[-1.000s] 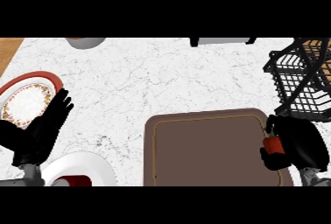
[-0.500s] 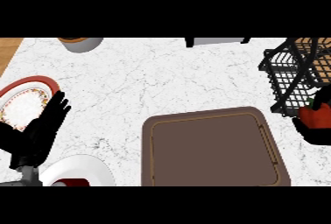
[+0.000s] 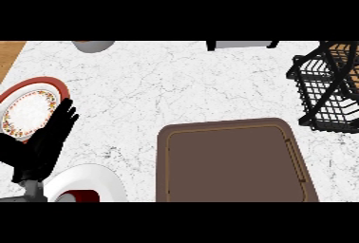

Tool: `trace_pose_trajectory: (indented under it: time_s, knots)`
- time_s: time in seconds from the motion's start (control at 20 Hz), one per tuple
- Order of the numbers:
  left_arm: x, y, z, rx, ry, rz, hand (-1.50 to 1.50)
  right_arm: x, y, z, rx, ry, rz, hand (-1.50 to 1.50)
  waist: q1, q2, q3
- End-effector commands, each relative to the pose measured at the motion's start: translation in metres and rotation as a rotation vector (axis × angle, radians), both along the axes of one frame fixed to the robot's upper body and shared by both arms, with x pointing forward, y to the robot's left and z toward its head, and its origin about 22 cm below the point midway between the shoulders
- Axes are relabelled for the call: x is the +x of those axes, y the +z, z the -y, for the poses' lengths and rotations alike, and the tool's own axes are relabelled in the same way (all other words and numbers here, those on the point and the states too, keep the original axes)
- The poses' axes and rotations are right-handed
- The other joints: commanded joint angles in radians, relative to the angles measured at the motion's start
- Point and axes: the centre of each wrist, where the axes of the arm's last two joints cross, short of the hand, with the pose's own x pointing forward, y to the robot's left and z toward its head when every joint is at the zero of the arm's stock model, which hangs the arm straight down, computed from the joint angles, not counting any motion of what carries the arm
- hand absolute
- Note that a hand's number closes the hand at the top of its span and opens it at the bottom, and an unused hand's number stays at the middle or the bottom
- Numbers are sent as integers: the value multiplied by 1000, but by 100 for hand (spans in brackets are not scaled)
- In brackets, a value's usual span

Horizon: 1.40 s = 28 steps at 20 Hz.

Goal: Pick the bell pepper from the tray and place it in the tiered basket

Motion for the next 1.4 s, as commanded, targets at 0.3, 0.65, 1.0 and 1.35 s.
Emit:
trace_pose_trajectory:
  time_s: [0.3, 0.65, 1.0, 1.35]
  knots:
    - [24, 16, 24, 18, -82, 14, 0, -16, 73, 98, 92, 110, -20, 150, 77, 9, -8]
    - [18, 2, 20, 12, -87, -2, 0, 25, 63, 77, 90, 124, -72, 150, 72, 5, -10]
    - [28, 7, 22, 17, -63, 15, 0, 63, 29, 54, 59, 76, -153, 150, 74, 7, -10]
    - [27, 23, 14, 16, -58, 16, 0, 72, 14, 45, 29, 91, -147, 150, 61, 2, -10]
